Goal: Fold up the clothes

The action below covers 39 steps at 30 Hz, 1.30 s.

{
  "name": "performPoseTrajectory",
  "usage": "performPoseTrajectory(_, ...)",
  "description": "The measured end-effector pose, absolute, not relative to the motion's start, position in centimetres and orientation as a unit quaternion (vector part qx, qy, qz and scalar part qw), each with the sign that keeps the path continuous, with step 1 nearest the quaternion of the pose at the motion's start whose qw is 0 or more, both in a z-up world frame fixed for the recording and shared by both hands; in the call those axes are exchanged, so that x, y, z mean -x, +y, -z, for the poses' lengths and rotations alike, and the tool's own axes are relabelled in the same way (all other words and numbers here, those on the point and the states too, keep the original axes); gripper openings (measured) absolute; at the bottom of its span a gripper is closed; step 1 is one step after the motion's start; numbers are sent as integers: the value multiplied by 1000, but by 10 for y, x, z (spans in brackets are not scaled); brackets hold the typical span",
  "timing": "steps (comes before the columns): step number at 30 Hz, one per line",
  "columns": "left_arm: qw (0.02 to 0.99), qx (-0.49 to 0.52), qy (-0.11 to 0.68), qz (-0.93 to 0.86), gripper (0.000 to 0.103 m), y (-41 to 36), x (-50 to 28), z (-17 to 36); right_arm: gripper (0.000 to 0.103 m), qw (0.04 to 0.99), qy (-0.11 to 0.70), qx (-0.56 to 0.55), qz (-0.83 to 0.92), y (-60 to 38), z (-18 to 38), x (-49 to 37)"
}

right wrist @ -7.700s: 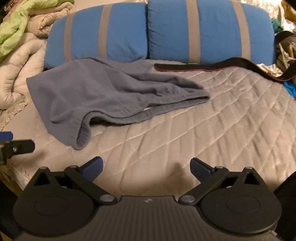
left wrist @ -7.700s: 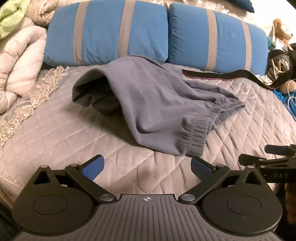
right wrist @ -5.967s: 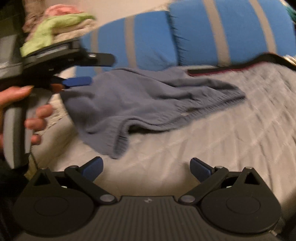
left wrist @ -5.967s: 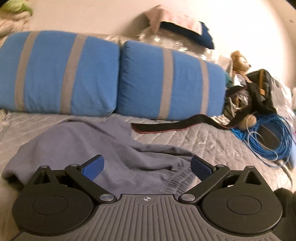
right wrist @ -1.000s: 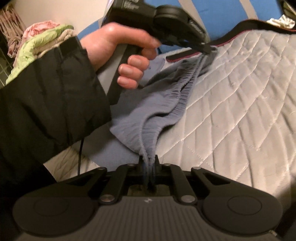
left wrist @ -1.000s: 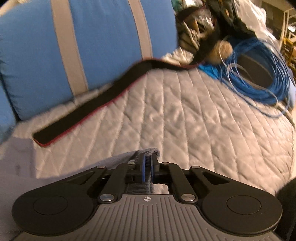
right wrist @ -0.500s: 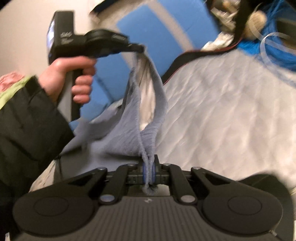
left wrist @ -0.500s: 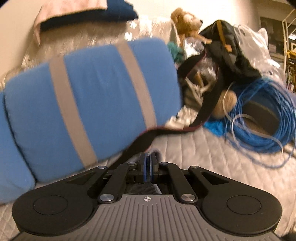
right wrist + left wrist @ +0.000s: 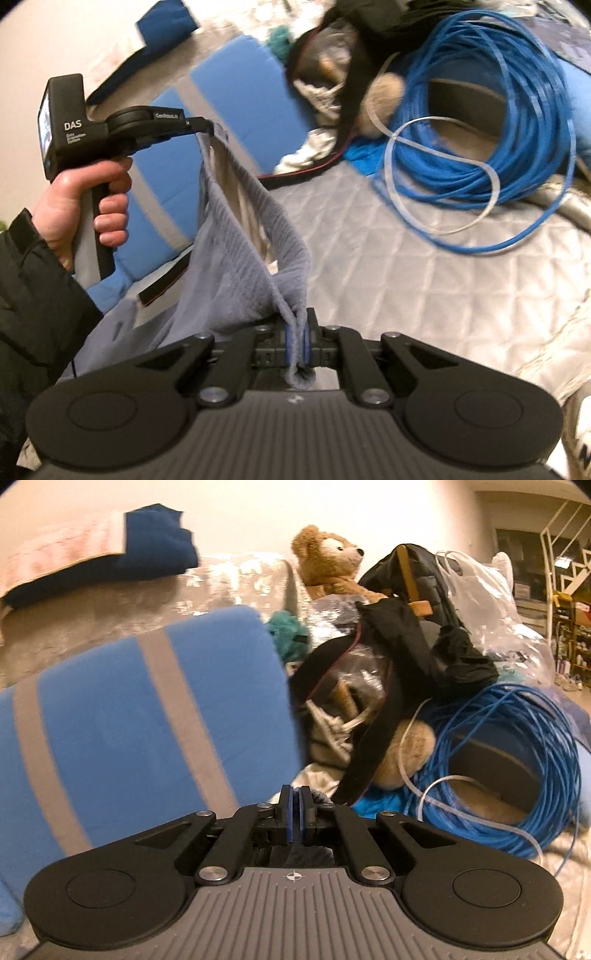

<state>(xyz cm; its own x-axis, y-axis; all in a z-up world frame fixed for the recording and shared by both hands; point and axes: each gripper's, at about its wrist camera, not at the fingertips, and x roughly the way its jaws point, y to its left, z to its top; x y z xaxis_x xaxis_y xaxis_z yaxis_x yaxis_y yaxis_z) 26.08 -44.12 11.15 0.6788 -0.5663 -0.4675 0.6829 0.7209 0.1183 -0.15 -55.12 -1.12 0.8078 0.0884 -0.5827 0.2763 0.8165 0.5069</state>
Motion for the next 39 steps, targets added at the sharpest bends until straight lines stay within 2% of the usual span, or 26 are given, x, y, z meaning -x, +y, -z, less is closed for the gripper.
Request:
performPoseTrajectory(13,890,-180,208,364,3,-540,-284,-49,9,881,343,-310,101,-621,50,-22)
performPoseTrajectory(14,890,-184,209,361,3,-545,-287,-43,14,877,345,-316,105,-625,53,-25)
performPoseTrajectory(15,892,-186,207,356,3,-550,-290,-38,35,874,348,-319,116,-628,55,-27)
performPoseTrajectory(18,905,-203,179,328,6,-561,-295,-28,46,870,352,-316,140,-634,57,-28)
performPoseTrajectory(20,908,-206,180,319,28,-562,-297,-29,54,872,353,-308,144,-636,58,-24)
performPoseTrajectory(21,907,-200,186,321,53,-560,-297,-32,59,873,353,-304,146,-637,58,-23)
performPoseTrajectory(22,903,-187,190,336,73,-556,-298,-35,62,874,353,-303,144,-638,58,-20)
performPoseTrajectory(23,901,-176,194,345,78,-552,-297,-38,63,875,349,-303,142,-637,56,-17)
performPoseTrajectory(25,901,-158,208,347,79,-542,-291,-44,70,876,346,-306,141,-636,54,-10)
performPoseTrajectory(31,898,-140,222,354,79,-495,-264,-59,79,875,342,-315,134,-622,45,10)
performPoseTrajectory(39,902,-137,246,328,80,-386,-231,-76,86,887,346,-288,101,-577,26,26)
